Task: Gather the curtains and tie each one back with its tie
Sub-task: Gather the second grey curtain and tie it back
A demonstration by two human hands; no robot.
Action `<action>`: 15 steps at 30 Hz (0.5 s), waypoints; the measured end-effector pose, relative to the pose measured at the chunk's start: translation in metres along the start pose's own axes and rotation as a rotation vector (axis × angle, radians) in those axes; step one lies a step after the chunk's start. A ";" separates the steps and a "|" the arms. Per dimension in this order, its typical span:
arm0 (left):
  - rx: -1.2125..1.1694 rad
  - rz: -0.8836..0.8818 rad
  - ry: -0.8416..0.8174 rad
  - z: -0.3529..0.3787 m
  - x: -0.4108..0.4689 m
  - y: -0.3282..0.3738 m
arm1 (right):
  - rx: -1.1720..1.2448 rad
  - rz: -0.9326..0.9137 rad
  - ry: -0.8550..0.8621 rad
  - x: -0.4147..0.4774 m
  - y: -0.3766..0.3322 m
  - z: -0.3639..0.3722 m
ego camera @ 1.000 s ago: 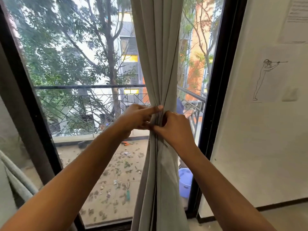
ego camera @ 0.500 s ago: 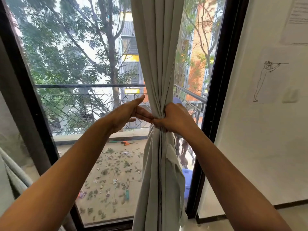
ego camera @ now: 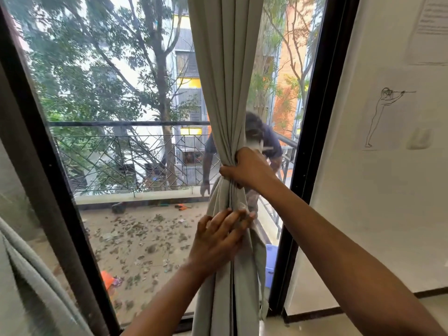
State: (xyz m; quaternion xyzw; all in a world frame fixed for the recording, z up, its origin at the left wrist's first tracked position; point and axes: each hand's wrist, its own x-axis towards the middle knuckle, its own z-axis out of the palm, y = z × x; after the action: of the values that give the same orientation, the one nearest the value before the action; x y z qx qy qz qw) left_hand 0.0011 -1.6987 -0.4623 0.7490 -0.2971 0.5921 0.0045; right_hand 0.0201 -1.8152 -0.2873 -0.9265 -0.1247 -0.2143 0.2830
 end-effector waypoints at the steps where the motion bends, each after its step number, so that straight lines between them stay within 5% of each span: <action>1: 0.033 -0.026 0.018 0.003 0.005 0.001 | 0.017 0.013 -0.011 0.000 0.002 -0.001; 8: -0.038 -0.187 0.131 0.002 0.025 0.008 | 0.046 0.029 -0.010 -0.007 0.010 -0.010; 12: -0.512 -0.353 0.093 -0.013 0.028 0.010 | 0.068 0.034 -0.019 -0.007 0.013 -0.010; 15: -0.968 -0.810 0.283 -0.026 0.024 0.009 | 0.045 0.023 -0.011 -0.007 0.016 -0.011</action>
State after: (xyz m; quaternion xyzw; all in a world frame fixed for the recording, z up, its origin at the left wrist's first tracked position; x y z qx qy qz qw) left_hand -0.0230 -1.7074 -0.4359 0.6297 -0.2209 0.4356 0.6042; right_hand 0.0159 -1.8350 -0.2895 -0.9224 -0.1206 -0.2031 0.3057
